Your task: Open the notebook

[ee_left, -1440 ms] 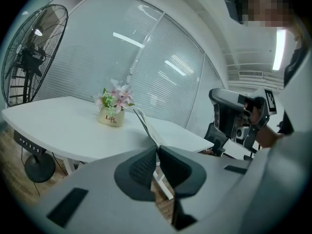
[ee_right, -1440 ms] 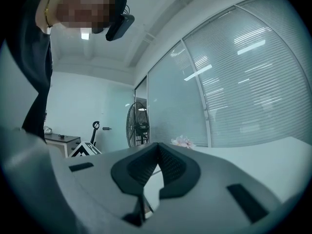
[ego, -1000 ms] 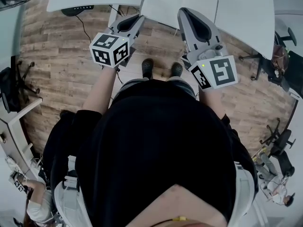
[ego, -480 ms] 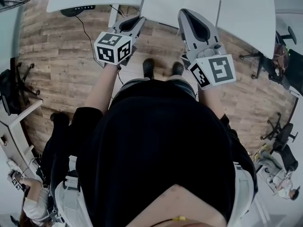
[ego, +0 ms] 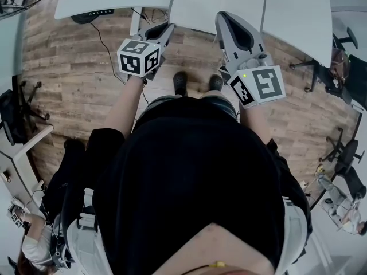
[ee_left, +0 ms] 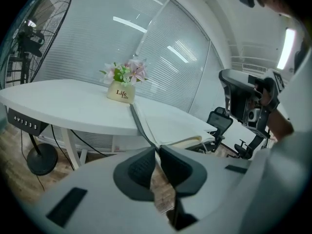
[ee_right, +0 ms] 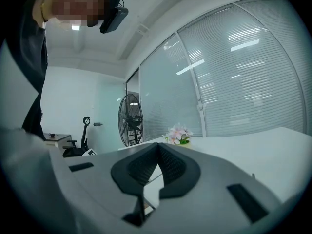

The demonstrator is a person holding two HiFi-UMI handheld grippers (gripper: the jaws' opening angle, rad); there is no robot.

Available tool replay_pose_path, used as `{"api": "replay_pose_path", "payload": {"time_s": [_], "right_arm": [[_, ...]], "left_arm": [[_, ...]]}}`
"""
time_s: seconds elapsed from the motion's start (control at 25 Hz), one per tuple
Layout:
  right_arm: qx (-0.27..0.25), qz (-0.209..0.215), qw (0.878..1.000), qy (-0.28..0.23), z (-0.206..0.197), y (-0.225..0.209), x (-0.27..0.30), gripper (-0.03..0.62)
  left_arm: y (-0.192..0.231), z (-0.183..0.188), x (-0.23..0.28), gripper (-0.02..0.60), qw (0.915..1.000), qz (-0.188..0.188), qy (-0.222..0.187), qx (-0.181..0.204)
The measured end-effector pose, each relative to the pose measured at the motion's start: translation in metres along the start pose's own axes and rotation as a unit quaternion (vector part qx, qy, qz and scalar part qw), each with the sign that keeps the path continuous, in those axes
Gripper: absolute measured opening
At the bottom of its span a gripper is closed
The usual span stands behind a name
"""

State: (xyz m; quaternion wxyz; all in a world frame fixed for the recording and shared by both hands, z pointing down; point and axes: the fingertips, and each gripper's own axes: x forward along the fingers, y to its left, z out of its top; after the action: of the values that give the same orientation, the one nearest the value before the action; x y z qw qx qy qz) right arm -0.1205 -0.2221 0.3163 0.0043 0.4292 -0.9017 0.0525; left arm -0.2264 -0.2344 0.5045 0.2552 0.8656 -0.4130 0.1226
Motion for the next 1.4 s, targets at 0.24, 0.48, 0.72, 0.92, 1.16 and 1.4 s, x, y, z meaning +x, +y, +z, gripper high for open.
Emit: {"api": "replay_pose_path", "payload": {"time_s": [0.24, 0.48, 0.72, 0.92, 1.16, 1.4], "right_arm": [[-0.001, -0.004, 1.000, 0.001, -0.001, 0.000, 0.001, 0.005], [-0.001, -0.009, 1.000, -0.003, 0.000, -0.003, -0.002, 0.005], [0.002, -0.007, 1.000, -0.001, 0.001, -0.009, -0.003, 0.005], [0.005, -0.004, 1.000, -0.005, 0.004, -0.017, -0.001, 0.005], [0.006, 0.008, 1.000, -0.012, 0.011, -0.025, -0.013, 0.005], [0.005, 0.016, 1.000, -0.016, 0.019, -0.036, -0.017, 0.005]], "left_arm": [[0.003, -0.006, 0.001, 0.054, 0.9999, -0.005, 0.012, 0.001], [0.003, -0.008, -0.001, 0.069, 0.9997, 0.002, 0.019, 0.015], [0.004, -0.002, -0.007, 0.089, 0.9997, 0.013, 0.010, 0.018], [0.009, 0.006, -0.011, 0.151, 0.9992, 0.035, -0.002, 0.019], [-0.016, 0.041, -0.024, 0.167, 0.9969, 0.058, -0.045, 0.029], [-0.040, 0.076, -0.023, 0.167, 0.9942, 0.056, -0.073, 0.054]]}}
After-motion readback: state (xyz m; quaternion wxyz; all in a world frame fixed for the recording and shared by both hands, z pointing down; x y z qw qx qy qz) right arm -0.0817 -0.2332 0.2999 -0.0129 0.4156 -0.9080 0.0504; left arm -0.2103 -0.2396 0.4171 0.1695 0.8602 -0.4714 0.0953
